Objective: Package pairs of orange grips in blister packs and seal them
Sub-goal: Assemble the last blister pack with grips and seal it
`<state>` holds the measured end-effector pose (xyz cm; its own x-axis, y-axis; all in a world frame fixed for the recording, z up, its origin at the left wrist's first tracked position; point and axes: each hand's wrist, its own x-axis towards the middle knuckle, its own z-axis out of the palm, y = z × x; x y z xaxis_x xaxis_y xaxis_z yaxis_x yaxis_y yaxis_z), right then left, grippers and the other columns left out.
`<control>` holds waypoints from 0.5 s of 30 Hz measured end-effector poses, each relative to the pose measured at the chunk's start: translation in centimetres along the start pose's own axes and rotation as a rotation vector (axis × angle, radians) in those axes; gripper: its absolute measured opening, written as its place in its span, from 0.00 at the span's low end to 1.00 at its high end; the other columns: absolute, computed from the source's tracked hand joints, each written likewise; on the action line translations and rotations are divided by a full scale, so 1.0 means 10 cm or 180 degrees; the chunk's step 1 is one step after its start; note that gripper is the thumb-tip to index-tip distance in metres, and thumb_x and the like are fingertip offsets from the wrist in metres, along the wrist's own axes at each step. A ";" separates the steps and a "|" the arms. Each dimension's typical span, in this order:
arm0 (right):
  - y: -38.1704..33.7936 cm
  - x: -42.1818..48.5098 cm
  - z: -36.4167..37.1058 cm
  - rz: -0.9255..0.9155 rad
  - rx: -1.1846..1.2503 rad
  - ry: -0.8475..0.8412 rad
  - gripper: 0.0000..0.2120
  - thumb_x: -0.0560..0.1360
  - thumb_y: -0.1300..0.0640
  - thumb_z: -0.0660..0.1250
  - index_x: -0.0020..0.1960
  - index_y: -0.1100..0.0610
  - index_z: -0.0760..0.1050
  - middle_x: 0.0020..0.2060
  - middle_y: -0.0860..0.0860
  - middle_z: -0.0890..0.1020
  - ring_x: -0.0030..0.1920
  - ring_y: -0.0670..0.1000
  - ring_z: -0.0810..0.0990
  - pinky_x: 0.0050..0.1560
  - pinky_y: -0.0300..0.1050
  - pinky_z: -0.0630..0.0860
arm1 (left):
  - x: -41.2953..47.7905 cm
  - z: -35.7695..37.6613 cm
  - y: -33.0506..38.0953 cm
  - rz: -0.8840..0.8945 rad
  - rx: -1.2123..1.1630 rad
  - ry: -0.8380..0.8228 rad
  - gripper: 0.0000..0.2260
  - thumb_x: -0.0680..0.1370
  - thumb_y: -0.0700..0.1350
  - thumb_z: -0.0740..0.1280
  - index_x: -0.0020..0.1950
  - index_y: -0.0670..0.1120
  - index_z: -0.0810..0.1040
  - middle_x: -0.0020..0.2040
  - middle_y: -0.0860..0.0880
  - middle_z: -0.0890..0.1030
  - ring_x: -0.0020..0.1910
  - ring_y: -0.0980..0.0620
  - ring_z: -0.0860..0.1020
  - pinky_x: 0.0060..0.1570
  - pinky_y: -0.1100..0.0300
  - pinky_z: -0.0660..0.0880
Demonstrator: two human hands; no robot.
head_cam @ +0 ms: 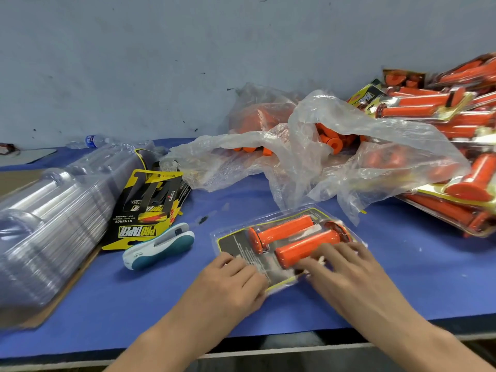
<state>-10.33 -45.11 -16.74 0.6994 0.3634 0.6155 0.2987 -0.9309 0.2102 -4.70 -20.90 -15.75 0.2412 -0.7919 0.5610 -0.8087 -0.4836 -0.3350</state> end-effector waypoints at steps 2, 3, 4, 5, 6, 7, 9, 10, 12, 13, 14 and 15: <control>-0.15 0.05 0.02 -0.0125 0.0154 -0.0060 0.15 0.66 0.66 0.65 0.46 0.49 0.73 0.41 0.48 0.75 0.38 0.54 0.73 0.41 0.49 0.74 | 0.02 0.00 0.05 0.0027 -0.0128 -0.0002 0.12 0.82 0.47 0.63 0.39 0.48 0.74 0.35 0.52 0.72 0.34 0.49 0.68 0.34 0.57 0.71; -0.17 0.06 0.02 -0.0100 0.0250 -0.0120 0.17 0.62 0.68 0.68 0.45 0.50 0.73 0.41 0.47 0.74 0.37 0.54 0.73 0.39 0.48 0.74 | 0.00 0.00 0.03 0.0035 -0.0217 -0.0022 0.11 0.82 0.47 0.63 0.40 0.48 0.75 0.36 0.52 0.72 0.34 0.50 0.68 0.35 0.57 0.71; -0.16 0.07 0.01 -0.0056 0.0330 -0.0198 0.20 0.59 0.69 0.72 0.43 0.50 0.74 0.40 0.47 0.74 0.37 0.53 0.72 0.37 0.46 0.74 | -0.02 0.00 -0.01 0.0064 -0.0306 -0.0070 0.10 0.82 0.47 0.63 0.41 0.48 0.75 0.37 0.52 0.73 0.35 0.50 0.70 0.36 0.58 0.72; -0.15 0.08 -0.01 -0.0024 0.0381 -0.0282 0.21 0.56 0.69 0.74 0.42 0.50 0.74 0.39 0.46 0.74 0.36 0.52 0.72 0.36 0.44 0.72 | -0.06 -0.01 -0.06 0.0131 -0.0375 -0.0155 0.08 0.82 0.46 0.64 0.43 0.48 0.75 0.38 0.52 0.74 0.36 0.50 0.71 0.38 0.58 0.73; -0.12 0.09 -0.03 -0.0018 0.0399 -0.0353 0.22 0.55 0.69 0.76 0.41 0.50 0.74 0.38 0.45 0.74 0.36 0.52 0.72 0.35 0.43 0.70 | -0.09 -0.01 -0.12 0.0215 -0.0405 -0.0248 0.06 0.81 0.44 0.65 0.44 0.49 0.75 0.40 0.53 0.75 0.37 0.50 0.72 0.39 0.59 0.74; -0.10 0.10 -0.05 -0.0033 0.0382 -0.0402 0.23 0.54 0.69 0.77 0.41 0.50 0.74 0.37 0.45 0.74 0.35 0.52 0.72 0.35 0.42 0.68 | -0.11 -0.02 -0.17 0.0265 -0.0427 -0.0336 0.04 0.78 0.42 0.67 0.44 0.49 0.74 0.41 0.53 0.76 0.38 0.50 0.74 0.40 0.59 0.75; -0.06 0.10 -0.07 -0.0114 0.0335 -0.0411 0.24 0.53 0.70 0.76 0.41 0.50 0.73 0.37 0.45 0.74 0.35 0.51 0.72 0.37 0.42 0.64 | -0.10 -0.03 -0.22 0.0279 -0.0473 -0.0426 0.05 0.76 0.40 0.69 0.43 0.48 0.76 0.42 0.52 0.78 0.39 0.50 0.75 0.40 0.59 0.75; -0.05 0.10 -0.08 -0.0163 0.0321 -0.0392 0.24 0.53 0.71 0.74 0.42 0.50 0.73 0.38 0.45 0.74 0.35 0.52 0.72 0.38 0.43 0.63 | -0.08 -0.04 -0.22 0.0283 -0.0461 -0.0416 0.05 0.76 0.40 0.68 0.42 0.48 0.76 0.42 0.52 0.78 0.39 0.50 0.75 0.40 0.59 0.75; -0.08 0.09 -0.10 -0.0268 0.0299 -0.0371 0.23 0.56 0.70 0.67 0.45 0.50 0.72 0.41 0.46 0.75 0.38 0.52 0.72 0.40 0.43 0.64 | -0.03 -0.06 -0.17 0.0345 -0.0431 -0.0354 0.06 0.77 0.40 0.67 0.42 0.48 0.75 0.41 0.52 0.76 0.37 0.50 0.73 0.38 0.59 0.72; -0.12 0.09 -0.10 -0.0318 0.0332 -0.0365 0.20 0.60 0.69 0.65 0.47 0.49 0.73 0.44 0.46 0.75 0.39 0.52 0.73 0.41 0.43 0.67 | -0.02 -0.06 -0.13 0.0390 -0.0442 -0.0330 0.07 0.77 0.40 0.68 0.42 0.48 0.74 0.40 0.52 0.74 0.37 0.50 0.70 0.37 0.59 0.70; -0.17 0.09 -0.10 -0.0366 0.0402 -0.0353 0.17 0.64 0.66 0.65 0.47 0.48 0.74 0.45 0.46 0.76 0.41 0.52 0.74 0.42 0.43 0.70 | 0.00 -0.05 -0.08 0.0443 -0.0473 -0.0311 0.07 0.77 0.39 0.69 0.42 0.49 0.73 0.40 0.52 0.73 0.37 0.50 0.69 0.37 0.59 0.68; -0.22 0.08 -0.09 -0.0408 0.0490 -0.0337 0.13 0.68 0.63 0.64 0.47 0.47 0.74 0.45 0.46 0.76 0.41 0.51 0.74 0.42 0.44 0.72 | 0.00 -0.05 -0.04 0.0496 -0.0524 -0.0288 0.08 0.77 0.39 0.69 0.43 0.49 0.72 0.40 0.51 0.72 0.37 0.50 0.67 0.38 0.59 0.67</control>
<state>-10.97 -42.77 -16.02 0.7112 0.4877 0.5063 0.4794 -0.8632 0.1582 -4.62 -20.55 -15.27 0.1478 -0.8859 0.4396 -0.9147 -0.2915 -0.2799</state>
